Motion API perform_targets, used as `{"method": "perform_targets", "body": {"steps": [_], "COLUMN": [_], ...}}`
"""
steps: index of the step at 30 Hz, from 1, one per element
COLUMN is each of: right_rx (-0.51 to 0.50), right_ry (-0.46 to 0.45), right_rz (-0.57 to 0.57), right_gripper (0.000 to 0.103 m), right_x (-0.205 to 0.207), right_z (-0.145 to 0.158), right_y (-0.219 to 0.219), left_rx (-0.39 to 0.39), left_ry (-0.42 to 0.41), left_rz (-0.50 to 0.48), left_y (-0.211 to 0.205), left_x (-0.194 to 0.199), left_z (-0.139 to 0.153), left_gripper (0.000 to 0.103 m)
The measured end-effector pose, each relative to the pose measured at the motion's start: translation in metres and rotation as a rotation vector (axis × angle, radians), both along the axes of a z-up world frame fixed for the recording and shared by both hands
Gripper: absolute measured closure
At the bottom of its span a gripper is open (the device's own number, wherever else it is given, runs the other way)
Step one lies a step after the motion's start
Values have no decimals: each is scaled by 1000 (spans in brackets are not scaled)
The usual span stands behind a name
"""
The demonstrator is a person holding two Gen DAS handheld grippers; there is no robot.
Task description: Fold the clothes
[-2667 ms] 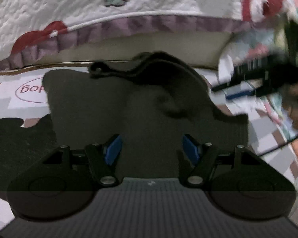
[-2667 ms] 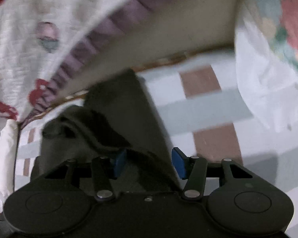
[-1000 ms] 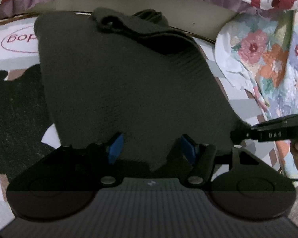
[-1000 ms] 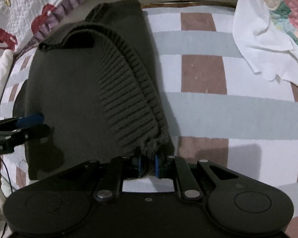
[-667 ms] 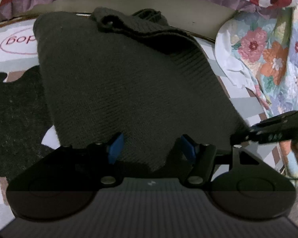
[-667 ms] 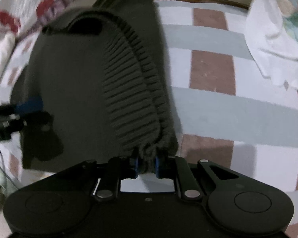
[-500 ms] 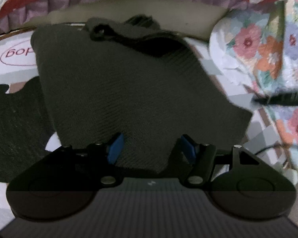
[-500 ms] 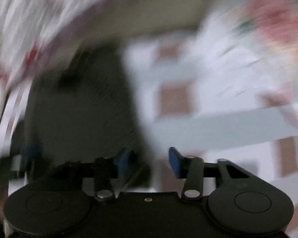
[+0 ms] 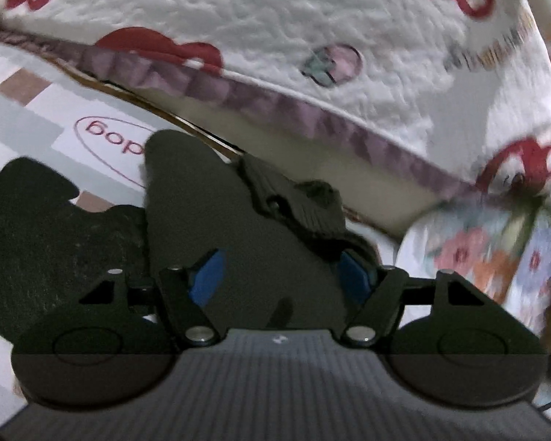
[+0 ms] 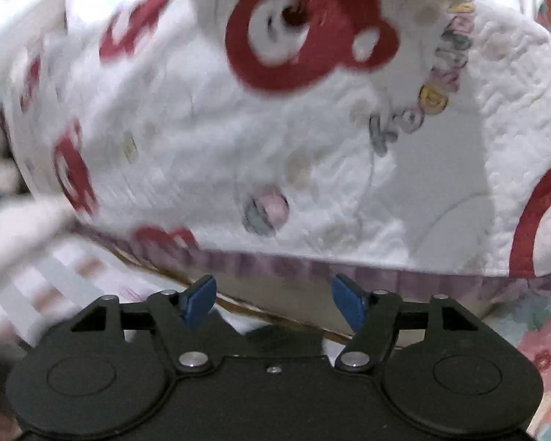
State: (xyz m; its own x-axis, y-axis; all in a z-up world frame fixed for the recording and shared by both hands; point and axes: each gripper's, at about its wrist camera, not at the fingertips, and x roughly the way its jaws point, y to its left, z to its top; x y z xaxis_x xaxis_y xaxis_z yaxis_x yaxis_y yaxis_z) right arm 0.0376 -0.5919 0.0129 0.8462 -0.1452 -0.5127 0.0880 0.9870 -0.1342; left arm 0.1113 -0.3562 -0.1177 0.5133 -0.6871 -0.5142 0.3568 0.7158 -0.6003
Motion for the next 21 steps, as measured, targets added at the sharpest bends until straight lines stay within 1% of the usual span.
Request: {"method": "perform_targets", "body": {"steps": [1,2,3,4,7,9,10,13,14,15,16,17,18,20,21], "right_rx": [-21,-43,-56,-69,-105,-138,-166,-239,-261,-266,-245,-176,-113,-28,4], "right_ry": [93,198,258,274,242,237,236,240,223,184,142,105,92,89,90], "right_rz": [-18,-5,44,91,140,138,132,87,60,43,29,24,26,22,23], "right_gripper": [29,36,44,44,44,43,43,44,44,44,43,42,42,42,42], "right_x": [8,11,8,2,-3,6,12,33,38,41,43,43,44,45,45], "right_z": [-18,-33,-44,-49,-58,-69,-75,-88,-88,-86,-82,-77,-74,-75,-79], "right_y": [-1,0,2,5,13,15,15,17,20,24,26,24,20,5,-1], "left_rx": [0,6,6,2,4,49,89,170,158,113,61,-1,-56,-112,-104], "left_ry": [-1,3,8,13,42,12,-11,-59,-46,8,73,146,198,254,265], "left_rz": [4,13,18,20,15,18,25,40,39,44,52,70,85,89,83], "left_y": [0,0,-1,-2,-14,-29,-36,-60,-65,-65,-64,-61,-56,-52,-53], "left_x": [5,11,18,24,43,54,58,74,81,88,95,102,107,113,114], "left_z": [0,-2,-5,-7,-15,-13,-11,-6,-6,-9,-13,-18,-22,-26,-27], "left_gripper": [33,33,33,33,33,33,32,31,31,27,25,25,25,24,24]}}
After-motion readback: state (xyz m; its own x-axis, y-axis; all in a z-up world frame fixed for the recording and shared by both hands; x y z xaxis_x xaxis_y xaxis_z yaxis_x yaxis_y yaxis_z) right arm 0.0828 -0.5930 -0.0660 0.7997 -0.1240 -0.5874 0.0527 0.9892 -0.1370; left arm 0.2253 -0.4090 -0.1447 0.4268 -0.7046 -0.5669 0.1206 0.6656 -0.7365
